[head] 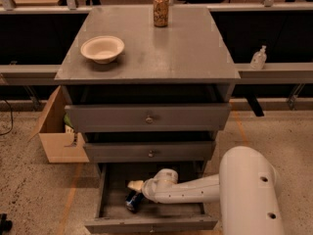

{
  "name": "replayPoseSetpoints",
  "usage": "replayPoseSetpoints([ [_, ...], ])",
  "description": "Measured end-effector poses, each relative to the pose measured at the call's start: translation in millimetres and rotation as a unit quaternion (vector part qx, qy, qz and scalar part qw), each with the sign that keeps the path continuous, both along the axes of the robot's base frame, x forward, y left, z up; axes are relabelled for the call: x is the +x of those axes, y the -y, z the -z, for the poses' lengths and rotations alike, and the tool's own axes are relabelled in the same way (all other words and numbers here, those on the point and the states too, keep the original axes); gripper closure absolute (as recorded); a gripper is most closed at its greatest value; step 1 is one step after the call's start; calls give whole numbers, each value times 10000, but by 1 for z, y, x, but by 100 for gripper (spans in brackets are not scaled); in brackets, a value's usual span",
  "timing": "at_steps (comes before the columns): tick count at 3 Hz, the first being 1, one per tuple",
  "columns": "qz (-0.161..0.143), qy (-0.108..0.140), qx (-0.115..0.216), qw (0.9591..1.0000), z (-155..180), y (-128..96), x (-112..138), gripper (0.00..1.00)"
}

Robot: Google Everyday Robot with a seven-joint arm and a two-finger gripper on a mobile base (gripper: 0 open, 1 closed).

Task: Place pepsi can into bottom drawer

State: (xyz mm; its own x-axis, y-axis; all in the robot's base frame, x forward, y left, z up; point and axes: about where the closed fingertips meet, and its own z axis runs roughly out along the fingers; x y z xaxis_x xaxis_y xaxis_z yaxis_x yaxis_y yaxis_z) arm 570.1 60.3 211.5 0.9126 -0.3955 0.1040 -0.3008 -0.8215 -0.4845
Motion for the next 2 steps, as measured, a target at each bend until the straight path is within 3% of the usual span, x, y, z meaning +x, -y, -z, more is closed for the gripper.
replayPoseSetpoints([
  [1, 327, 261, -166, 9990, -41, 35, -1, 17],
  [2, 565, 514, -368, 9964, -80, 102, -15, 41],
])
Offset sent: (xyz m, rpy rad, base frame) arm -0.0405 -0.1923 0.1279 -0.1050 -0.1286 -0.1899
